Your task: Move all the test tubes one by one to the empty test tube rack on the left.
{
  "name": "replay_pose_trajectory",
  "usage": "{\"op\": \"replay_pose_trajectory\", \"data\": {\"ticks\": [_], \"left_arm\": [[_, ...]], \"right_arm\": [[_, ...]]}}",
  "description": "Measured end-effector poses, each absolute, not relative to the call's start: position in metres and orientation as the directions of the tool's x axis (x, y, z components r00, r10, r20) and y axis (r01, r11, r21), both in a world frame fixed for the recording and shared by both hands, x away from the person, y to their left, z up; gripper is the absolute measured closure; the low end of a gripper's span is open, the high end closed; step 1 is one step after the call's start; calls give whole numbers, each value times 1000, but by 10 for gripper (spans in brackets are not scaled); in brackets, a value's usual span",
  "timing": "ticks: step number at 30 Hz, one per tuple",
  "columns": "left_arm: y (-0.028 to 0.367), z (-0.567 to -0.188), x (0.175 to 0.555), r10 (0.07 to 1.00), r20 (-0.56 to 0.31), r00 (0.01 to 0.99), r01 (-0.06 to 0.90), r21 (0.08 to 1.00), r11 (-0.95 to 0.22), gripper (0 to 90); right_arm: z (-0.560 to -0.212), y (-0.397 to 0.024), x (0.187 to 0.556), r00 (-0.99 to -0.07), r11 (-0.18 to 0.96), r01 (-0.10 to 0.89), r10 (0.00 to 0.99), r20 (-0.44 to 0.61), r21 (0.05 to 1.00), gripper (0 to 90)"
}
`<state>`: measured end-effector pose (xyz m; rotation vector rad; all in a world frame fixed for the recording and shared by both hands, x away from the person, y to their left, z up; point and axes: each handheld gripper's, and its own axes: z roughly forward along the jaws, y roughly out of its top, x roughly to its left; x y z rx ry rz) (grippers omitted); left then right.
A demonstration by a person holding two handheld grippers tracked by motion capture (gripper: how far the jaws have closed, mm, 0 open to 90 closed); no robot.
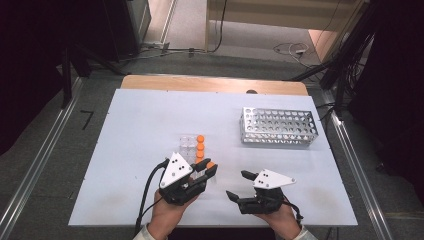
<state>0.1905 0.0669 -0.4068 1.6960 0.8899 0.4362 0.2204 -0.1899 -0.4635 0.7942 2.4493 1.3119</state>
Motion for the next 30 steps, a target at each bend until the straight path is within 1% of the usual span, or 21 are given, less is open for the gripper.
{"op": "replay_pose_trajectory", "data": {"ticks": [30], "left_arm": [[85,-397,187,764,-159,625,317,946,-62,695]], "right_arm": [[-465,-190,221,-821,450,343,570,31,824,197]]}}
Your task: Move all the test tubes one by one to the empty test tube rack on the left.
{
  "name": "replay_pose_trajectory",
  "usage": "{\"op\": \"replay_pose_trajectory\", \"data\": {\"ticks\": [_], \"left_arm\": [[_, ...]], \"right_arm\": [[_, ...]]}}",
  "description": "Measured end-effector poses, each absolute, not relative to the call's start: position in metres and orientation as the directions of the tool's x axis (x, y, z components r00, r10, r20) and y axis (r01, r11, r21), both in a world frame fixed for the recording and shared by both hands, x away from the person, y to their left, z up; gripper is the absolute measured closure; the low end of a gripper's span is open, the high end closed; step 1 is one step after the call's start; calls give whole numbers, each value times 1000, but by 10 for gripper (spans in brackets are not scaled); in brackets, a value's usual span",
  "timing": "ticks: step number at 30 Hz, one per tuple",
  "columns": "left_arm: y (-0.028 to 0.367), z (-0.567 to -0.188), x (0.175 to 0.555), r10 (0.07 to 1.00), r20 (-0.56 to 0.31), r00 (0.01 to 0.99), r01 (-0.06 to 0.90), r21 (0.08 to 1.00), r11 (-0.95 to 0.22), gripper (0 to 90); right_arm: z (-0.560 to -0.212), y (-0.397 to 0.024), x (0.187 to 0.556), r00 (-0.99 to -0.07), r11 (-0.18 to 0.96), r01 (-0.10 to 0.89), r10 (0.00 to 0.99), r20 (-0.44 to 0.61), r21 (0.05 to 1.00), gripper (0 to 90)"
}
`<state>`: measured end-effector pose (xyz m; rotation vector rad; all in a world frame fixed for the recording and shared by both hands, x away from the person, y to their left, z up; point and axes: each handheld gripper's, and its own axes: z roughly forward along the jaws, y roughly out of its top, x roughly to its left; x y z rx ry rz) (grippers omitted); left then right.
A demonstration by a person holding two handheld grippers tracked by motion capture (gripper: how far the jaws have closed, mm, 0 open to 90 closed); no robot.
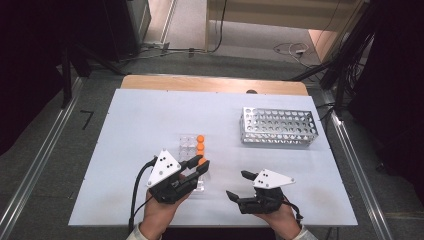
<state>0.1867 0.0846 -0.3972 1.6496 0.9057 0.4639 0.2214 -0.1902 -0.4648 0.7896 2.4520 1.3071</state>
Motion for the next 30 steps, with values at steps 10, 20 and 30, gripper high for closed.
{"op": "replay_pose_trajectory", "data": {"ticks": [10,20,30], "left_arm": [[91,-395,185,772,-158,616,312,948,-55,695],[97,-394,184,781,-156,605,311,949,-51,695],[100,-396,183,788,-155,596,315,948,-52,695]], "right_arm": [[-465,-190,222,-821,450,345,570,32,824,197],[-465,-190,222,-821,450,347,570,34,823,197],[-466,-190,222,-820,451,347,571,34,822,197]]}}
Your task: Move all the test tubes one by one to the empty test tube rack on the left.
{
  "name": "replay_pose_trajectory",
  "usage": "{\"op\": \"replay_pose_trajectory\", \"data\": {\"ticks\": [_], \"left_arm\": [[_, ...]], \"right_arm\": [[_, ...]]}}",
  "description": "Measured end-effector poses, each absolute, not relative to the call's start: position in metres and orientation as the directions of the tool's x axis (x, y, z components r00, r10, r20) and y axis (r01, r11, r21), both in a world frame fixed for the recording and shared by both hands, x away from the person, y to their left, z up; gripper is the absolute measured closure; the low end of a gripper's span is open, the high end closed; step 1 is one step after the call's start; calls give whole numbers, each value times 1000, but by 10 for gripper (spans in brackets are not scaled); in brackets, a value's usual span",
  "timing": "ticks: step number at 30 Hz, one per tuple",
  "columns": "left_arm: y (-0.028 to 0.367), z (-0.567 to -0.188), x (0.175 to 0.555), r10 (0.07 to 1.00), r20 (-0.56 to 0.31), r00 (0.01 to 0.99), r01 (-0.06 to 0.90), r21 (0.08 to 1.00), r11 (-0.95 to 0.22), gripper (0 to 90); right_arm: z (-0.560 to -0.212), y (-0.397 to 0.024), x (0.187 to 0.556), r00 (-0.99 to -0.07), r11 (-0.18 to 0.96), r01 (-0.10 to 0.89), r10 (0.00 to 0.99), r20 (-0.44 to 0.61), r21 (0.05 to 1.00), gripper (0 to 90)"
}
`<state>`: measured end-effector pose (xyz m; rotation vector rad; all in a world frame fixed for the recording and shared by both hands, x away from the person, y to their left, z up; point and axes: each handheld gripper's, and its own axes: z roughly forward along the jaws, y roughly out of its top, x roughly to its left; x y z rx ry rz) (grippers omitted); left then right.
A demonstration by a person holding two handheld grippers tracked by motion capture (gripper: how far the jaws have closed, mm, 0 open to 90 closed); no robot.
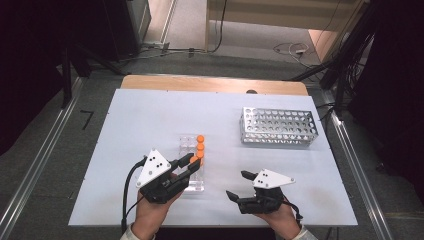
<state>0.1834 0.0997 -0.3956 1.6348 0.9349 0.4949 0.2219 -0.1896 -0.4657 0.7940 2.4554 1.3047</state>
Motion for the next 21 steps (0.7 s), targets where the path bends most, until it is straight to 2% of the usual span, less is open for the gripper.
{"op": "replay_pose_trajectory", "data": {"ticks": [21], "left_arm": [[90,-406,184,812,-82,578,318,939,-132,695]], "right_arm": [[-467,-189,222,-823,458,345,568,29,820,197]]}}
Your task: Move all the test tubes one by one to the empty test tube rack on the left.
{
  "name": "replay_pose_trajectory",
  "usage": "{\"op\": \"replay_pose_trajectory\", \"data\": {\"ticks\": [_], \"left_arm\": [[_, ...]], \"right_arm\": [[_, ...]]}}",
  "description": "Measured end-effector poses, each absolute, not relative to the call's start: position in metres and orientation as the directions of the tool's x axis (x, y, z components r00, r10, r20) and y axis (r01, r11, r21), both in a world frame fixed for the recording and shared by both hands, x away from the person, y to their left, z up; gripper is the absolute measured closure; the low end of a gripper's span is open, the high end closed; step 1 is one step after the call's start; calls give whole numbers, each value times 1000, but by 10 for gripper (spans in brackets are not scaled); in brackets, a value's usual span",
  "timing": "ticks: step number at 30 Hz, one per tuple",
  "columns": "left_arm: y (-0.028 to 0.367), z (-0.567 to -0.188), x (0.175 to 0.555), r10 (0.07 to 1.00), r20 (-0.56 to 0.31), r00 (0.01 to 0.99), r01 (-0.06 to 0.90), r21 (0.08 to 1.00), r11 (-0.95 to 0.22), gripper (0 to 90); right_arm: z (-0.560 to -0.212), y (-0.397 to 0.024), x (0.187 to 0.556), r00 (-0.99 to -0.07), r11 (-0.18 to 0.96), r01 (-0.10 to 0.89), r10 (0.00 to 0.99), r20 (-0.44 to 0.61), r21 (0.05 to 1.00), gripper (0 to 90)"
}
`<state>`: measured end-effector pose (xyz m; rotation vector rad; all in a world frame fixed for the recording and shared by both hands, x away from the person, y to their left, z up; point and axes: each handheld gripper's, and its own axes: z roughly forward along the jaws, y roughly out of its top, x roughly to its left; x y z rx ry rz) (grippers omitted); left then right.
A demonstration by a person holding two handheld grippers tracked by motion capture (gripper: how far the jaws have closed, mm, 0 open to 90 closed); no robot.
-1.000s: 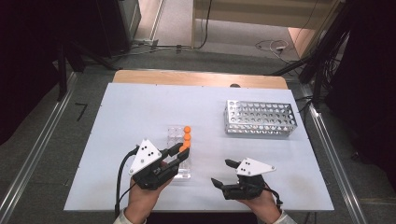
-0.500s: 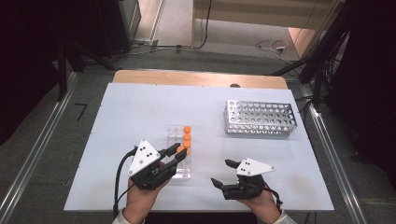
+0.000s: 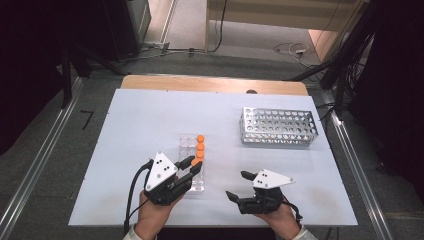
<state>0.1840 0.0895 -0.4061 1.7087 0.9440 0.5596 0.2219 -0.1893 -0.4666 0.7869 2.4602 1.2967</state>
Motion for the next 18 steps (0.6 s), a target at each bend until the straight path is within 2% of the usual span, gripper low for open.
{"op": "replay_pose_trajectory", "data": {"ticks": [18], "left_arm": [[82,-422,187,820,-63,569,351,920,-173,694]], "right_arm": [[-467,-189,222,-822,458,345,568,28,819,197]]}}
